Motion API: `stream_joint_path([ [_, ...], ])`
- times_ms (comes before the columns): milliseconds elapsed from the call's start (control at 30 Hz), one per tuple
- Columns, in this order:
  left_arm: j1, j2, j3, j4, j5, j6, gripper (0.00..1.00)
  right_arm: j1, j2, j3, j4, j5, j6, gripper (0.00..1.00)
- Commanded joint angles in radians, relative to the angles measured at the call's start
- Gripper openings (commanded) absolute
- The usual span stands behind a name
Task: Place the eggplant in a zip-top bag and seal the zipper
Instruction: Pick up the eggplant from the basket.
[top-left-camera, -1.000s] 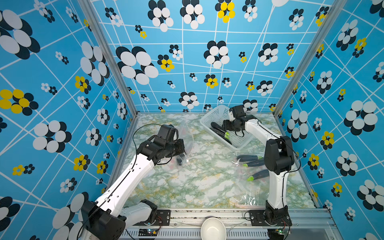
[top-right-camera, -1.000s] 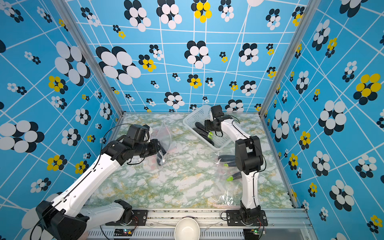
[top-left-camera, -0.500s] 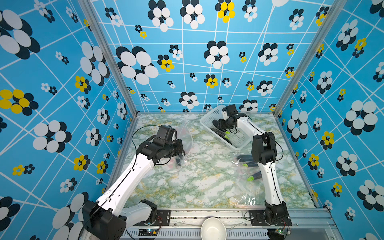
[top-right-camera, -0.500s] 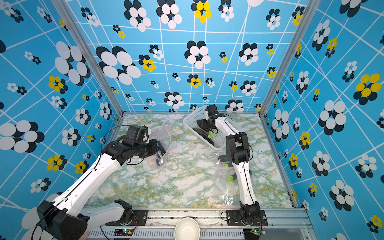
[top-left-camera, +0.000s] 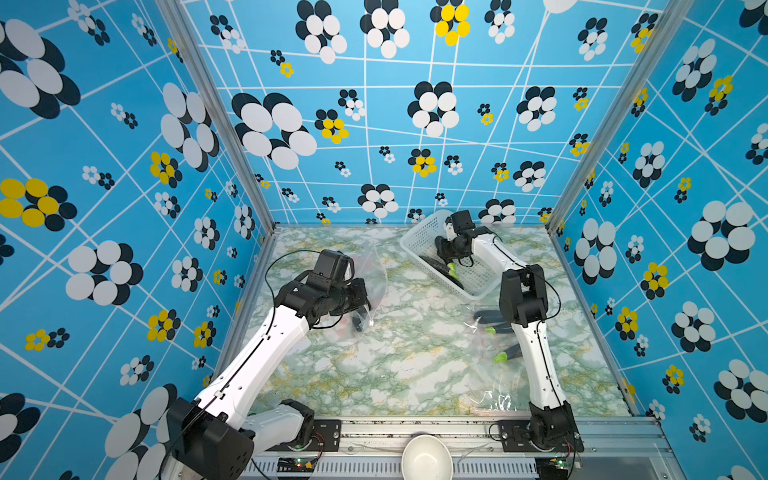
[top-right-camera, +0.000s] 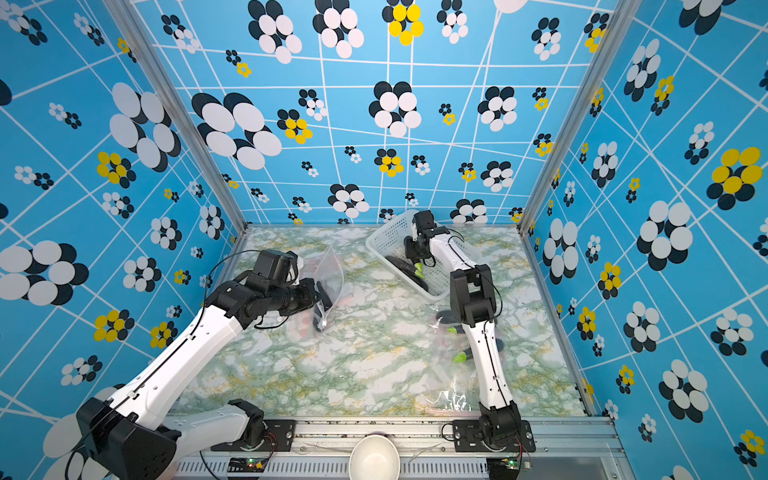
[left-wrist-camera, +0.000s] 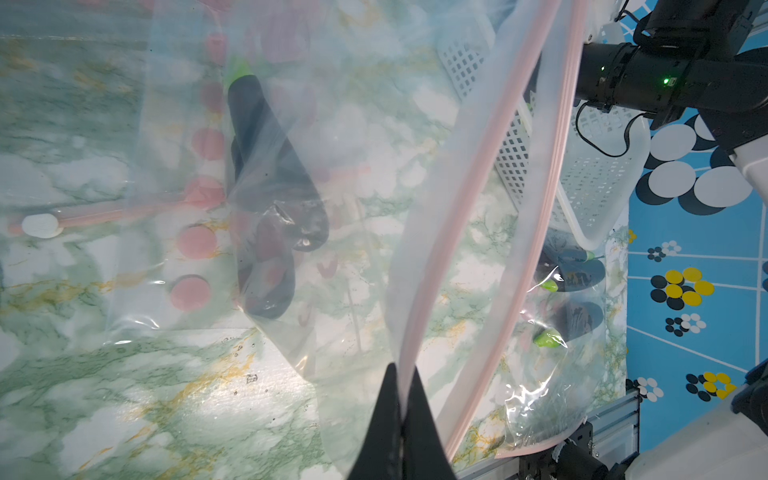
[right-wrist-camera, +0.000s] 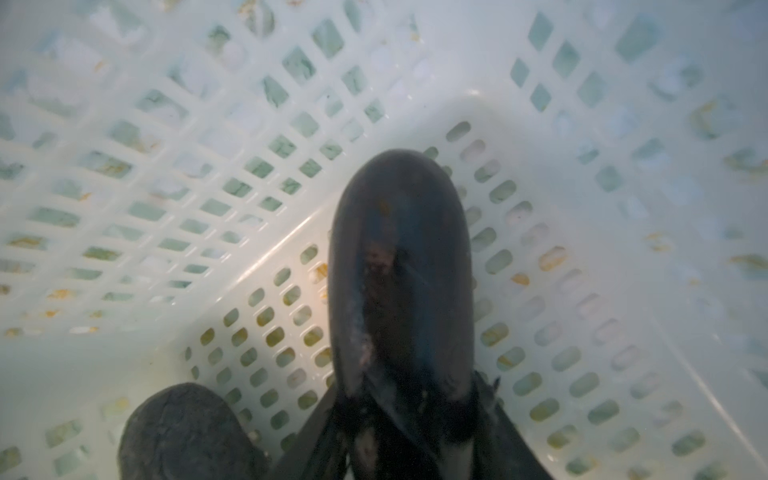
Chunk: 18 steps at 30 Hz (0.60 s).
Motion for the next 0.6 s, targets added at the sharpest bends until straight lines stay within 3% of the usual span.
stream_joint_path([
  [0, 0.012, 0.008, -0.007, 0.015, 0.012, -0.011, 0.00, -0.006, -0.008, -0.005, -0.030, 0.036, 0.001, 0.42],
  [267, 0.011, -0.003, -0.011, 0.022, 0.014, -0.020, 0.00, -0.006, -0.199, -0.155, 0.032, 0.051, 0.009, 0.41],
  [433, 0.012, -0.015, -0.040, 0.058, 0.019, -0.031, 0.00, -0.004, -0.448, -0.358, 0.138, -0.002, 0.085, 0.40],
  [567, 0.017, -0.023, -0.077, 0.091, 0.027, -0.040, 0.00, 0.014, -0.681, -0.574, 0.272, -0.097, 0.229, 0.40],
])
